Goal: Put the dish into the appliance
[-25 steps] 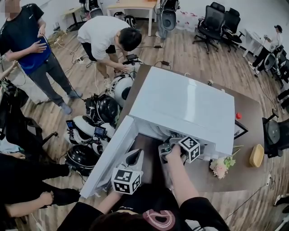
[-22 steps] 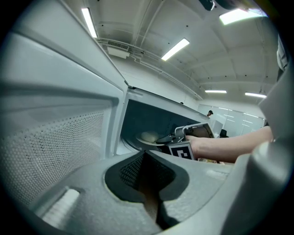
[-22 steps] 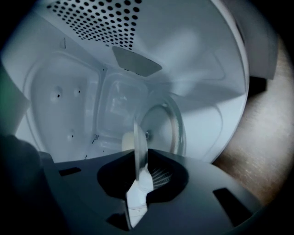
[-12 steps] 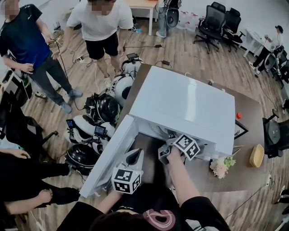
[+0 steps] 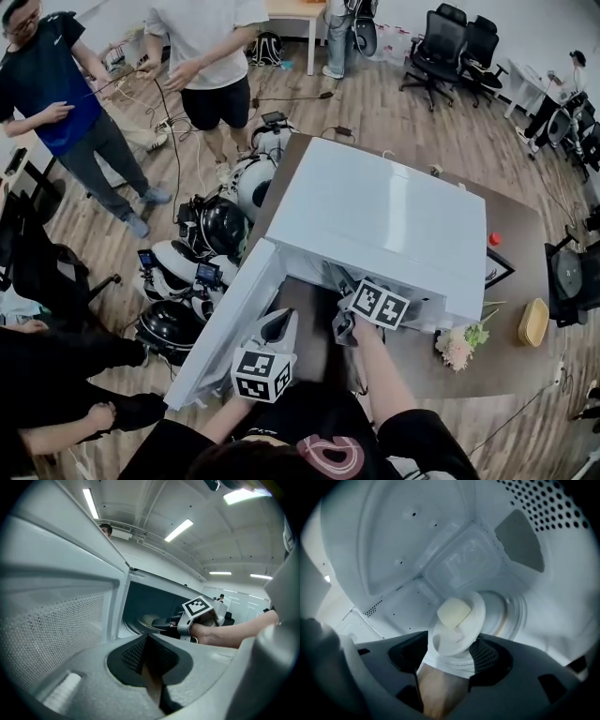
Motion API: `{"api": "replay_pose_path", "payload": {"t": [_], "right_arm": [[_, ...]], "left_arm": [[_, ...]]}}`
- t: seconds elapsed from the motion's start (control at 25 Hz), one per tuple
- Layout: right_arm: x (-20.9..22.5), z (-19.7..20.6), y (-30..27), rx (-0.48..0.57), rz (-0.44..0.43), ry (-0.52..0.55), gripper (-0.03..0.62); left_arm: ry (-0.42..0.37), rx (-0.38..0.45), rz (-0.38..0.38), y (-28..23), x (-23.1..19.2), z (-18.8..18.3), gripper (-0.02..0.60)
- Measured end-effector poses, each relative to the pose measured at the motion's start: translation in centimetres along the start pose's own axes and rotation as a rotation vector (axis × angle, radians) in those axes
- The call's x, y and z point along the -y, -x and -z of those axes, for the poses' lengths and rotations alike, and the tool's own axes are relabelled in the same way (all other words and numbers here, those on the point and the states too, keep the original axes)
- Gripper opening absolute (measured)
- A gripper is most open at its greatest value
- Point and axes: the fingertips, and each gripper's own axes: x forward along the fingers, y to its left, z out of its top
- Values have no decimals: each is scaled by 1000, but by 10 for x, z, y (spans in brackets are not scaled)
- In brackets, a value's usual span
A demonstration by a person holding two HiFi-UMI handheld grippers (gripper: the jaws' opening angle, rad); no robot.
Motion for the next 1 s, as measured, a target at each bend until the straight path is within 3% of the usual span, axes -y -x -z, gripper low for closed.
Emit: {"api": "replay_pose_path", "payload": {"t": [0.32,0.52,0.72,1.0], "right_arm": [[-2,19,-2,-102,91,337,287],[-1,23,-3,-135,146,467,287],[-2,24,-3,-139,166,526,287],[0,23,0,-121,204,517,288]], "left_arm": [[-7,5,5,-3,4,-2,9],[-6,1,5,-3,4,-1,9],[-6,5,3,-4,2,-2,9],[-2,8,14,-5,2,-3,9]]}}
